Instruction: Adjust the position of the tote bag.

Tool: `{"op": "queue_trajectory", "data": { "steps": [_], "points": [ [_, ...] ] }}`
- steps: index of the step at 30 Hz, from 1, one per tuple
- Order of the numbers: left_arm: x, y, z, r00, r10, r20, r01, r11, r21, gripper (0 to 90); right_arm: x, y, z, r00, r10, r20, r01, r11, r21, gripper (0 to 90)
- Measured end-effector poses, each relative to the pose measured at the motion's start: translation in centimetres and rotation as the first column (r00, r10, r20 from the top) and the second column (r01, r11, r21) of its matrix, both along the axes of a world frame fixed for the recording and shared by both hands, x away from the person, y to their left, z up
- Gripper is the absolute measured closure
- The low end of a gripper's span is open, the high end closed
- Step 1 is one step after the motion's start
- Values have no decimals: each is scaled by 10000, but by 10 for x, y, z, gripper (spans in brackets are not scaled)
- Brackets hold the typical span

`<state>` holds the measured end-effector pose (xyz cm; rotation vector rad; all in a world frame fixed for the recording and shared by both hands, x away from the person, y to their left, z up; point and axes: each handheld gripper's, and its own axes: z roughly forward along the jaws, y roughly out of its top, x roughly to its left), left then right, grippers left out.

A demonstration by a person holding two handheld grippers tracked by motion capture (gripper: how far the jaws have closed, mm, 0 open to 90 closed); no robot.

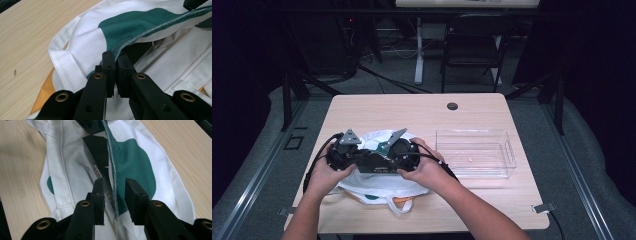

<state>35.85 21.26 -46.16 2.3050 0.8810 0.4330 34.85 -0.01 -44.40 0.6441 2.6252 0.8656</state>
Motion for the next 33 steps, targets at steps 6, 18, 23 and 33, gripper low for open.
{"op": "queue_trajectory", "data": {
  "steps": [6, 18, 23, 33],
  "points": [
    [2, -1, 2, 10000, 57, -50, -57, 10000, 49, 867, 1, -9, 7, 9999, 96, 46, -96, 10000, -4, 665],
    [19, -9, 11, 9997, 28, -251, -16, 9989, 469, 867, 2, -13, 16, 9988, 471, 133, -470, 9988, -127, 587],
    [26, -12, 15, 9994, 12, -335, 9, 9980, 629, 868, 10, -13, 11, 9996, 252, 114, -250, 9996, -147, 594],
    [39, -15, 15, 9986, 52, -528, -13, 9973, 732, 869, 17, -17, 11, 9996, -53, 263, 62, 9994, -344, 658]
  ]
}}
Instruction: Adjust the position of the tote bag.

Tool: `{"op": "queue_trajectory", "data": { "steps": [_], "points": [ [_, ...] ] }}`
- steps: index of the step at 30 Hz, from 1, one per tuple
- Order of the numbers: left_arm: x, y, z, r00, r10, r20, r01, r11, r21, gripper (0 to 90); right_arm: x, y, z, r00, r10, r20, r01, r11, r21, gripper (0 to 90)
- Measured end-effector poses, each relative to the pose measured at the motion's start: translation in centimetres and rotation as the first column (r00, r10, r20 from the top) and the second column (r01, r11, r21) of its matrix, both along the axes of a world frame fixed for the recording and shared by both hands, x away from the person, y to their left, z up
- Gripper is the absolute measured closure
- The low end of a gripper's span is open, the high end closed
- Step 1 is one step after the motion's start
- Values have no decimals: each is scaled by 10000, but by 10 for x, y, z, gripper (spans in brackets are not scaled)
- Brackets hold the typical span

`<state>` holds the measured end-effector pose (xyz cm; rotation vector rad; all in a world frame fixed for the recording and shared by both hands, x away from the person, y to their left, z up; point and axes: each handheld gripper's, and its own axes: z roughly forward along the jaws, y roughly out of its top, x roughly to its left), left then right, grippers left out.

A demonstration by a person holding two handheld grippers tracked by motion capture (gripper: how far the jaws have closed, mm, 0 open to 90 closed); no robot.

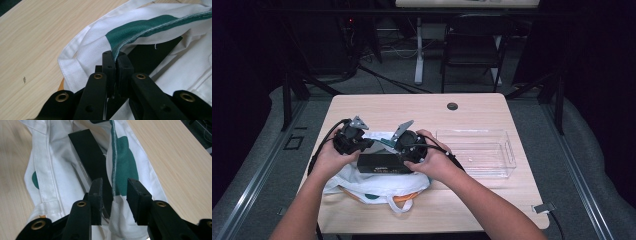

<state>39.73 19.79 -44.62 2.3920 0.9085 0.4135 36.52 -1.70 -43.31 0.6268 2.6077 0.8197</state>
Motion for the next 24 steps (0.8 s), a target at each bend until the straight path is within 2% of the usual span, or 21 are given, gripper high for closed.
{"op": "queue_trajectory", "data": {
  "steps": [9, 18, 24],
  "points": [
    [7, -2, 0, 9999, 6, -126, -5, 9999, 133, 869, 6, -2, -1, 9994, -319, -157, 318, 9995, -9, 683],
    [13, -6, -2, 9998, 130, -116, -128, 9998, 148, 868, 13, -5, -4, 9974, -625, -363, 618, 9979, -187, 751],
    [18, -7, -2, 9998, 148, -148, -145, 9997, 177, 867, 16, -5, -5, 9970, -717, -303, 707, 9969, -332, 787]
  ]
}}
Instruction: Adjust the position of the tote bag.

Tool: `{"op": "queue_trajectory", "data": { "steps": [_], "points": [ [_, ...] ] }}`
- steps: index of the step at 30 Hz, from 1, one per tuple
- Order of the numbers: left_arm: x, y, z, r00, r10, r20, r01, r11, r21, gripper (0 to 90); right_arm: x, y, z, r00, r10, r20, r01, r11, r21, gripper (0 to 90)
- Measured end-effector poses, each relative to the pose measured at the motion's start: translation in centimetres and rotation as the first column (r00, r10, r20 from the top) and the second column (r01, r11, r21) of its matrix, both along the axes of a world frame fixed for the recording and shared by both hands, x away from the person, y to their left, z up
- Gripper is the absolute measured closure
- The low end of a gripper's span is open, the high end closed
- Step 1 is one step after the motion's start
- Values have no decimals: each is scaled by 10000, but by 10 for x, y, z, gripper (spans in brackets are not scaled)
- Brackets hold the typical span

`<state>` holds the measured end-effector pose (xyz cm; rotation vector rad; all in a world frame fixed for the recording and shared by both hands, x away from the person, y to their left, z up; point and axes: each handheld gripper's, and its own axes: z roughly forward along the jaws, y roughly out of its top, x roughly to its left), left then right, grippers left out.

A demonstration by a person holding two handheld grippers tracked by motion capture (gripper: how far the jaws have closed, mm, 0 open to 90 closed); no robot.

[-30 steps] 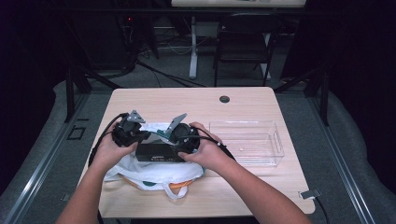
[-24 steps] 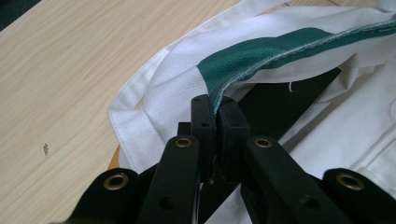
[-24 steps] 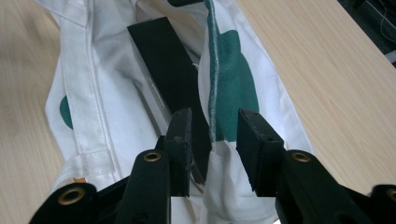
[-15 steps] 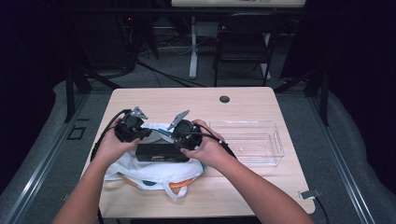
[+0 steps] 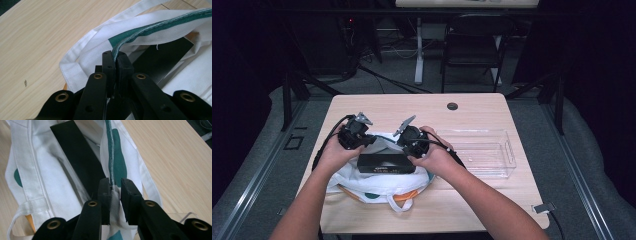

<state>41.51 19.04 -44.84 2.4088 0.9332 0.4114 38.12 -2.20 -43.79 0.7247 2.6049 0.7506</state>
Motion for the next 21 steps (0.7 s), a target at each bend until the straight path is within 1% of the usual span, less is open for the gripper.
{"op": "queue_trajectory", "data": {
  "steps": [4, 7, 9, 12, 16, 19, 21],
  "points": [
    [3, -2, -1, 10000, 58, -14, -58, 10000, -3, 867, 2, 0, -1, 9999, -99, 44, 100, 9999, -118, 813],
    [4, -4, -3, 10000, 95, -8, -95, 9999, 48, 868, 3, 1, -3, 9993, -158, 337, 169, 9993, -323, 827],
    [5, -5, -4, 9999, 99, -37, -99, 9999, 80, 868, 4, 1, -3, 9979, -214, 617, 251, 9978, -606, 836],
    [7, -6, -6, 9999, 99, -68, -98, 9999, 115, 867, 5, 2, -4, 9973, -250, 684, 298, 9971, -696, 838],
    [8, -7, -7, 9999, 91, -139, -89, 9999, 117, 867, 8, 2, -5, 9951, -293, 944, 370, 9960, -815, 840],
    [9, -7, -8, 9998, 86, -150, -84, 9999, 134, 867, 11, 1, -5, 9952, -386, 894, 458, 9958, -795, 840],
    [9, -7, -8, 9998, 73, -171, -70, 9999, 158, 868, 13, 0, -5, 9947, -431, 936, 508, 9954, -814, 841]
  ]
}}
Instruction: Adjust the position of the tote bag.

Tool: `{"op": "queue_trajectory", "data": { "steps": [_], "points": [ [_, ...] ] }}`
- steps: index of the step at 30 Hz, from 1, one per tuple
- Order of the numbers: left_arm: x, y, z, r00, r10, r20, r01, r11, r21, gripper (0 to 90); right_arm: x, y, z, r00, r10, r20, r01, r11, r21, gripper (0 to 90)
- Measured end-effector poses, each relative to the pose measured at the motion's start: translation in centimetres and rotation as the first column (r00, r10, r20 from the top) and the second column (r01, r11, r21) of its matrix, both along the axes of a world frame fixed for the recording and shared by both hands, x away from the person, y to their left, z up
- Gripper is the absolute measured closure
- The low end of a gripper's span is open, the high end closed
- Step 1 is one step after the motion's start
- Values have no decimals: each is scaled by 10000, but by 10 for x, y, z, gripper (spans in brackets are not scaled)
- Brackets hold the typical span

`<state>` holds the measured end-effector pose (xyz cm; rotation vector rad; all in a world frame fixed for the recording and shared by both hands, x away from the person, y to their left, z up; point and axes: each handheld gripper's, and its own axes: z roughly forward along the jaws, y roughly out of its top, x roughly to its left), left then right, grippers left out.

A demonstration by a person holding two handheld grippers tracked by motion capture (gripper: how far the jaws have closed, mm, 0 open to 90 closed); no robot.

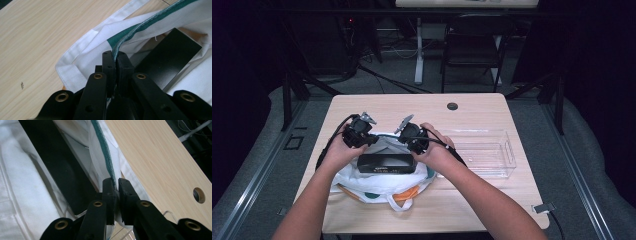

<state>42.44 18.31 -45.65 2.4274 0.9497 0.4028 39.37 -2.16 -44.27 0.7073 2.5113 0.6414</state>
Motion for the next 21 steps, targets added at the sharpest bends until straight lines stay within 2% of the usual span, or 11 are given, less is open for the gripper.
{"op": "queue_trajectory", "data": {
  "steps": [12, 16, 21],
  "points": [
    [3, -3, -4, 9999, 4, -101, -4, 10000, -30, 867, 10, -2, -2, 9996, -262, -62, 262, 9997, -9, 842],
    [4, -4, -5, 10000, 7, -48, -7, 10000, 81, 863, 14, -3, -3, 9994, -348, -89, 348, 9994, 0, 842],
    [2, -4, -5, 10000, -80, -19, 80, 9998, 191, 790, 18, -5, -4, 9982, -513, -310, 515, 9987, 64, 843]
  ]
}}
